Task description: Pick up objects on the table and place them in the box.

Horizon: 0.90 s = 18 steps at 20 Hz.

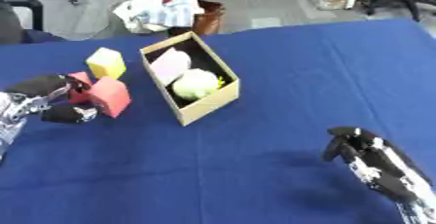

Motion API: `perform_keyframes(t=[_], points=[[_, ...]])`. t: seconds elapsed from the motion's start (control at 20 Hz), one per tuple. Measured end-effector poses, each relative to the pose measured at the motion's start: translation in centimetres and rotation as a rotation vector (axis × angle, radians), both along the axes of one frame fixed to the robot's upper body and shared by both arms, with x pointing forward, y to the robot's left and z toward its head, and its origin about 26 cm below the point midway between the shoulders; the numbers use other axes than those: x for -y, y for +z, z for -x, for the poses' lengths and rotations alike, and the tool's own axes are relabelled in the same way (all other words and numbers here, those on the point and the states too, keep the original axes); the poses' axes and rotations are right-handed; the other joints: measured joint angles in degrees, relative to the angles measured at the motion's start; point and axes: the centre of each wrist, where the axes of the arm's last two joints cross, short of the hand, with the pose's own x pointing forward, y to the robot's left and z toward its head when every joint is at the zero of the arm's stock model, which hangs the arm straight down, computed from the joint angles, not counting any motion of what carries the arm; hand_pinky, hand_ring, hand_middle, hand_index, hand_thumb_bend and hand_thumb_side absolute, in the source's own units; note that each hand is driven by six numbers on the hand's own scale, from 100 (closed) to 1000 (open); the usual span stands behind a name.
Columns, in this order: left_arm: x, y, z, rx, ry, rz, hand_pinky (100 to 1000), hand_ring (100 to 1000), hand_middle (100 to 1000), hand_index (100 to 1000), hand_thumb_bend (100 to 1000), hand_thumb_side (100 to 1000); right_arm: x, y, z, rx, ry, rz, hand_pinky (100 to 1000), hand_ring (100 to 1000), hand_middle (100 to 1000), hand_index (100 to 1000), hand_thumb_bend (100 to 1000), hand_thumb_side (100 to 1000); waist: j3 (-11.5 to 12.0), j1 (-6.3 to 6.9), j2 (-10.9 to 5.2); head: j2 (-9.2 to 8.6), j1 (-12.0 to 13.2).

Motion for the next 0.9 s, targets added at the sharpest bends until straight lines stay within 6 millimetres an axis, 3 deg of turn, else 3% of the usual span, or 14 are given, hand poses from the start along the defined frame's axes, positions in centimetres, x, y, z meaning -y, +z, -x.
perform_keyframes(t=[0.05, 0.15, 0.3, 0.5, 0.9], points=[[0.0, 0.0, 0.0, 0.0, -0.003, 0.001, 773, 694, 707, 839, 250, 451, 0.0, 0.0, 0.0, 0.0, 0.0, 0.0, 566, 582, 541, 783, 100, 433, 0.0, 0.0, 0.0, 0.0, 0.0], [0.0, 0.0, 0.0, 0.002, -0.006, 0.005, 758, 670, 672, 809, 194, 324, 0.0, 0.0, 0.0, 0.0, 0.0, 0.0, 566, 582, 541, 783, 100, 433, -0.1, 0.01, 0.0, 0.0, 0.0], [0.2, 0.3, 0.0, 0.023, -0.012, 0.018, 747, 651, 642, 793, 108, 297, 0.0, 0.0, 0.0, -0.001, -0.001, 0.0, 566, 582, 541, 783, 100, 435, -0.1, 0.01, 0.0, 0.0, 0.0], [1.0, 1.6, -0.1, 0.088, -0.04, 0.052, 742, 640, 623, 787, 100, 273, 0.0, 0.0, 0.0, -0.002, -0.002, -0.001, 566, 582, 541, 783, 100, 432, -0.1, 0.0, 0.0, 0.0, 0.0], [3.9, 8.4, -1.4, 0.293, -0.134, 0.119, 748, 643, 624, 798, 100, 260, 0.0, 0.0, 0.0, -0.003, -0.002, -0.001, 566, 582, 541, 783, 100, 432, -0.4, 0.0, -0.09, 0.01, 0.1]])
